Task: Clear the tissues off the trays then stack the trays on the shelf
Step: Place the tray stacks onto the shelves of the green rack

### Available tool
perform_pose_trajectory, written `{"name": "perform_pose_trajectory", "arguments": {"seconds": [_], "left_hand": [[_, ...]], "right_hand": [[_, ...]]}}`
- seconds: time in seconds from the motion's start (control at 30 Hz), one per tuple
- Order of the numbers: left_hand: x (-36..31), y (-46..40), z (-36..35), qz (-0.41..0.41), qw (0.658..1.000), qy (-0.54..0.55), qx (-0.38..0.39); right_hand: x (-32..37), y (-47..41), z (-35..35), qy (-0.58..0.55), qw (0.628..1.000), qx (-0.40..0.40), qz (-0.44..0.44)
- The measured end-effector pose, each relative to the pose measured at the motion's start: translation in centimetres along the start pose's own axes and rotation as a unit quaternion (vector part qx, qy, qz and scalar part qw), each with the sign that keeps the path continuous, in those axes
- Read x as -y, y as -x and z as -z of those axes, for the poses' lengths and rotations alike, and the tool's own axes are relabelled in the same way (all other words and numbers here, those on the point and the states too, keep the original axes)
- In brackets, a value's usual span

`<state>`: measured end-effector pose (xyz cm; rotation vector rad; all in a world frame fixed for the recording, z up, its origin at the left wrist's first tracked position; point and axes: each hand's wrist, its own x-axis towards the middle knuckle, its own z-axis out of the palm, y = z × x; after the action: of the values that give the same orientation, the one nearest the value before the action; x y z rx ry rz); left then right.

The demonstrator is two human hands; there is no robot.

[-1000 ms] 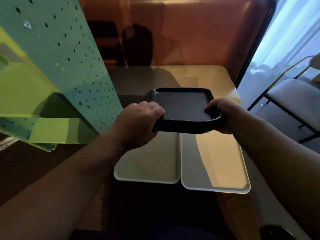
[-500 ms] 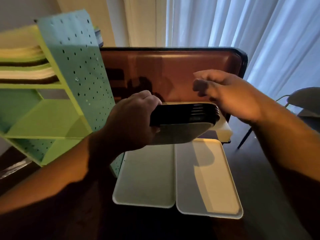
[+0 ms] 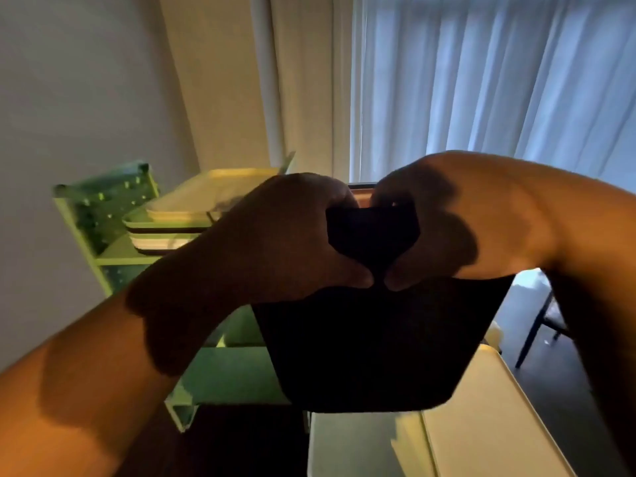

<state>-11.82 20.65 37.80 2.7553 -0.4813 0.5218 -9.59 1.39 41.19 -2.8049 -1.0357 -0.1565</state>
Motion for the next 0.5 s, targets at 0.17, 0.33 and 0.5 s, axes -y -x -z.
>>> {"name": "perform_pose_trajectory", "arguments": {"seconds": [0.17,0.33,0.5], "left_hand": [[2.7,2.6,5.7,0.005,1.0,0.002,-0.001],[5.9,4.9,10.1,-0.004,0.999,-0.033,-0.02],[8.8,6.4,11.8,0.007,0.995,-0.073,-0.069]], "right_hand": [[6.4,-1.4,1.6,-0.033,0.999,-0.031,-0.008],[11.3,-3.2,2.0,-0.078,0.993,-0.086,0.007],[14.7,-5.4,1.8,-0.075,0.988,-0.131,0.037]]}}
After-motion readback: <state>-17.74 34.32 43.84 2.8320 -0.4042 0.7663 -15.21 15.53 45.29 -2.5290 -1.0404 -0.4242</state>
